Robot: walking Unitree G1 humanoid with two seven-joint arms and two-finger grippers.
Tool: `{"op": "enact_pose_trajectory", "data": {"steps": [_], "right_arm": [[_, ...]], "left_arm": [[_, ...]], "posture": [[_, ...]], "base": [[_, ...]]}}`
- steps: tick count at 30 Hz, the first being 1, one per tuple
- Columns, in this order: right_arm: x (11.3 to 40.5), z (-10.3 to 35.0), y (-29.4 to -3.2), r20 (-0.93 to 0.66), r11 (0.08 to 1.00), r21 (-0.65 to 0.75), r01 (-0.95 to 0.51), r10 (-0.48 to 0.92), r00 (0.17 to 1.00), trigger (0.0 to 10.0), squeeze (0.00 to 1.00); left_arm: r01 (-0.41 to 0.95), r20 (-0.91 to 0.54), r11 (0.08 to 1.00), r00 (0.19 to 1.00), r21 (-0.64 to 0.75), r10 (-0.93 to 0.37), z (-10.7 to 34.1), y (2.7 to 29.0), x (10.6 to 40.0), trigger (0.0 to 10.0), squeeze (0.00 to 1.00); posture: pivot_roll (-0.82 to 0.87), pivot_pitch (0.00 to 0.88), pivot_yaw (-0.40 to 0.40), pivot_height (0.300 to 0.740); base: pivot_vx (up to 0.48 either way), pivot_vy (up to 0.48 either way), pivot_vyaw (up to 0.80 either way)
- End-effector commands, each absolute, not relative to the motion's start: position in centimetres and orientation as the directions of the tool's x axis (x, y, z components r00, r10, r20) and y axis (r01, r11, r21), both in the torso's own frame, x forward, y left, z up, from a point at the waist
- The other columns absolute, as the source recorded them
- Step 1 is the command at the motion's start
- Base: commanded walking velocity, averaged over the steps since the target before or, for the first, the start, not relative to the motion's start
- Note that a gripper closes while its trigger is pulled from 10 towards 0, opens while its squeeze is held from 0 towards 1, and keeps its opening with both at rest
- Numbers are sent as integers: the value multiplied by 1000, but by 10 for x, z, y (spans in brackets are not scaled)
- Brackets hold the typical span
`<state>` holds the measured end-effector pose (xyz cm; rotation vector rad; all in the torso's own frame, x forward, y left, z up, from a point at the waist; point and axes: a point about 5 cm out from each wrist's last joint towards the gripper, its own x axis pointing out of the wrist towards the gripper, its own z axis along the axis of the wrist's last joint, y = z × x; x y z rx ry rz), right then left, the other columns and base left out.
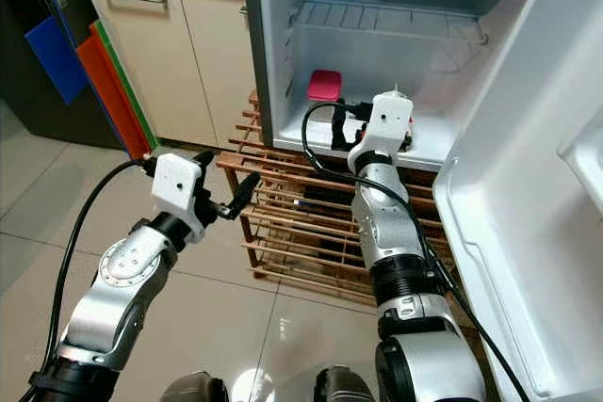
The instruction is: Restocking fridge
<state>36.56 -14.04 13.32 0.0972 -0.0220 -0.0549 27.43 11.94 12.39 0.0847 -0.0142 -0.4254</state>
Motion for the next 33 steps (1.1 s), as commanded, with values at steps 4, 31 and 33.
{"op": "enact_pose_trajectory", "data": {"steps": [4, 31, 33], "right_arm": [[364, 123, -143, -29, 997, 43, 66, -64, 997, 10000, 0], [364, 125, -135, 17, 999, -2, 46, -46, 999, 10000, 0], [363, 127, -132, 32, 999, -15, 34, -33, 999, 10000, 0]], "left_arm": [[389, 38, 916, 918, 99, -394, 131, 125, 267, 10000, 0], [378, 41, 913, 921, 155, -388, 134, 118, 283, 10000, 0], [380, 44, 911, 919, 157, -391, 134, 116, 283, 10000, 0]], "posture": [[109, 50, 19, 740], [84, 17, 12, 740], [82, 15, 9, 740]], "base": [[0, 0, 0], [0, 154, -180], [0, 0, 0]]}}
